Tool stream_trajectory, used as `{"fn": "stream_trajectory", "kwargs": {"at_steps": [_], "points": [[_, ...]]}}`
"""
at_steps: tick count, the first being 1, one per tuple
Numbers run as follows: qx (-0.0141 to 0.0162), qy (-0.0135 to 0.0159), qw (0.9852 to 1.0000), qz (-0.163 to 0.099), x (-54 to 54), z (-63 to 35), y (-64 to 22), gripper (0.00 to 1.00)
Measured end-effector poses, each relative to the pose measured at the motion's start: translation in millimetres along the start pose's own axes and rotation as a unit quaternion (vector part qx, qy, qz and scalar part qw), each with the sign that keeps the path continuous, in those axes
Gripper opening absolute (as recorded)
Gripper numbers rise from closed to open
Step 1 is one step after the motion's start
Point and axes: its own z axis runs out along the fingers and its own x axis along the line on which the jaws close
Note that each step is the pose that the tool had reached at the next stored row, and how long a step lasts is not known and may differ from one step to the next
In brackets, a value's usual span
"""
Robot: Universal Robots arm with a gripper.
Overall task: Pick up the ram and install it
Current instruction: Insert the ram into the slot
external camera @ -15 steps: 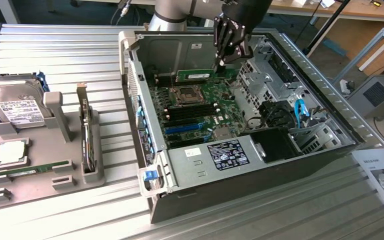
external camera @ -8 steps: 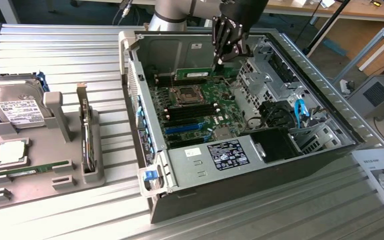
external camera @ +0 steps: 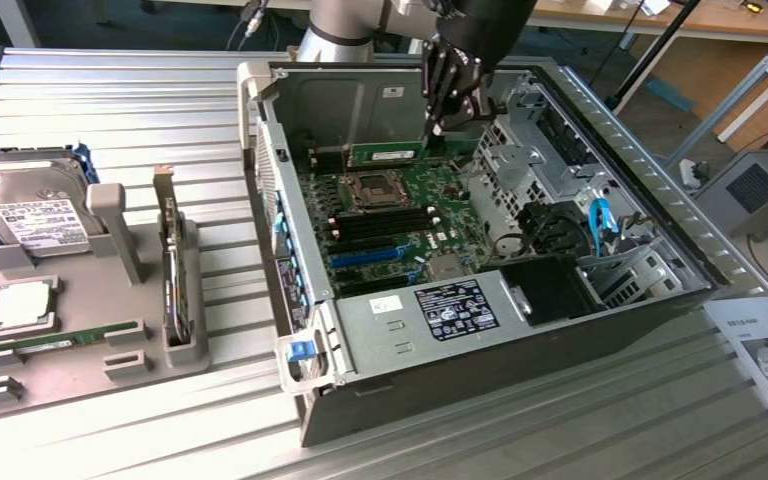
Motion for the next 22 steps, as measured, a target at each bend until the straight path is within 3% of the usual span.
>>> {"fn": "stream_trajectory", "kwargs": {"at_steps": [13,22], "points": [[0.0000,0.0000,1.0000,0.000,-6.0,0.7,-1.6,0.12],[0.0000,0.0000,1.0000,0.000,-6.8,9.4,-2.6,0.12]]}}
